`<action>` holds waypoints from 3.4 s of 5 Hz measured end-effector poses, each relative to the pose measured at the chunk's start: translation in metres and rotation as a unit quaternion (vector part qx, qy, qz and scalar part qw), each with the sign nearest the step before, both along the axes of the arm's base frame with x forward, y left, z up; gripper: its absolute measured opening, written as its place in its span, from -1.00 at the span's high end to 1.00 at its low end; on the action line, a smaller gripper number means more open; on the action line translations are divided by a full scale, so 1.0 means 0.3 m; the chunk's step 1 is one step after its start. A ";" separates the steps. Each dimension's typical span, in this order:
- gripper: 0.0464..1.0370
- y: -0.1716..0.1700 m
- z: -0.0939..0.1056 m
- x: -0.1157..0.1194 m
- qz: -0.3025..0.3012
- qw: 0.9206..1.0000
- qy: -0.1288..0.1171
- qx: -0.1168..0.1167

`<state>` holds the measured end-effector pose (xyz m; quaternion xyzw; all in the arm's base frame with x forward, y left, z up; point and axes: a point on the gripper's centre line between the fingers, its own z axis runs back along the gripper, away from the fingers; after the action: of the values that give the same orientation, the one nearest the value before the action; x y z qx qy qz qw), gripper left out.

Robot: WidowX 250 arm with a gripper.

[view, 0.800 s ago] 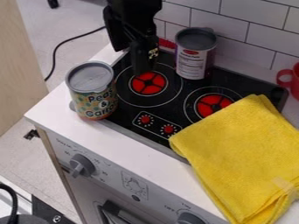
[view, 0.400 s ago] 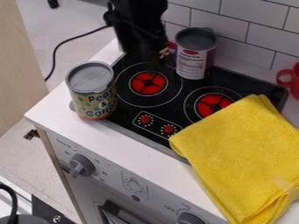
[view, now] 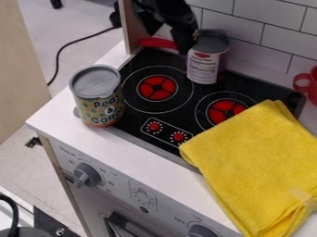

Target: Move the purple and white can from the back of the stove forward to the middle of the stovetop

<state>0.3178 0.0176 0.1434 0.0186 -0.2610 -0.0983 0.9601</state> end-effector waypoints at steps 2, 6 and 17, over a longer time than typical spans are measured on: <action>-0.94 0.000 -0.019 0.122 0.061 0.993 -0.103 -0.001; -0.94 -0.037 -0.065 0.238 0.083 0.986 -0.141 -0.030; -0.94 -0.008 -0.156 0.130 0.125 0.988 0.026 -0.089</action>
<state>0.3567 0.0152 0.0966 -0.0368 -0.2390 0.0461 0.9692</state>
